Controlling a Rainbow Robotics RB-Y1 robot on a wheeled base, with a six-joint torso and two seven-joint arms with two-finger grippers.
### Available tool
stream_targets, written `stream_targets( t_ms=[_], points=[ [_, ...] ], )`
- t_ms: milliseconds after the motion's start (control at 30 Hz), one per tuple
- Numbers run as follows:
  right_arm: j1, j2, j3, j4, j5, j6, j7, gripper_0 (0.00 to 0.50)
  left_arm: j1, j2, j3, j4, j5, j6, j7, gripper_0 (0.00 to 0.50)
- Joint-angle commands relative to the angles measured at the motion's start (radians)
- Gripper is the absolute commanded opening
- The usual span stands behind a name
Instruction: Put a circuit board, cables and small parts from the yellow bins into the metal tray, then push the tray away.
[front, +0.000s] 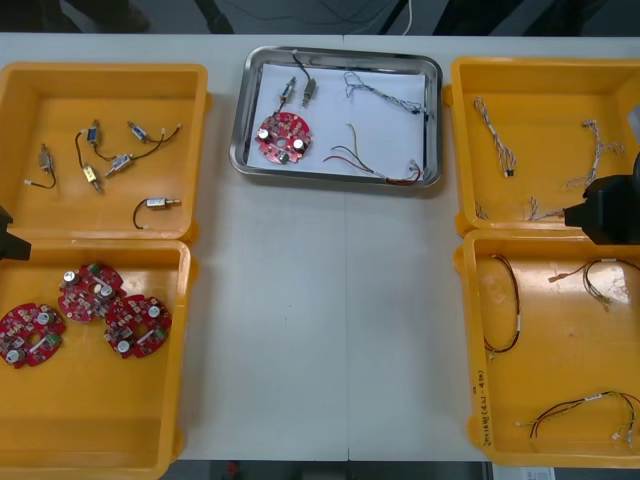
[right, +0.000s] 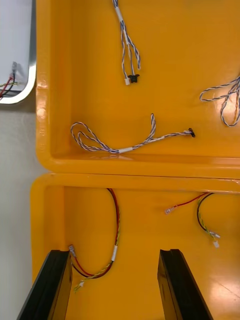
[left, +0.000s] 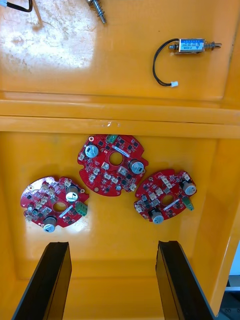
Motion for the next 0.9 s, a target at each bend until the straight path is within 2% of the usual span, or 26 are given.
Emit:
stream_targets(
  t_ms=[33,300,633,900],
  points=[
    [0.051,-0.057,-0.022,-0.001,0.023,0.003,0.092,0.5,0.016,0.019,0.029,-0.024,0.006,0.006,-0.104,0.5],
    [0.109,-0.06,-0.03,0.045,0.013,0.003,0.077,0.5,0.016,0.019,0.029,-0.024,0.006,0.006,-0.104,0.5],
    [0.108,-0.06,-0.079,0.142,-0.003,0.003,0.084,0.5,0.016,0.019,0.029,-0.024,0.006,0.006,-0.104,0.5],
    [0.102,-0.06,-0.092,0.153,0.048,0.003,0.089,0.5,0.016,0.019,0.029,-0.024,0.006,0.006,-0.104,0.5]
  ],
)
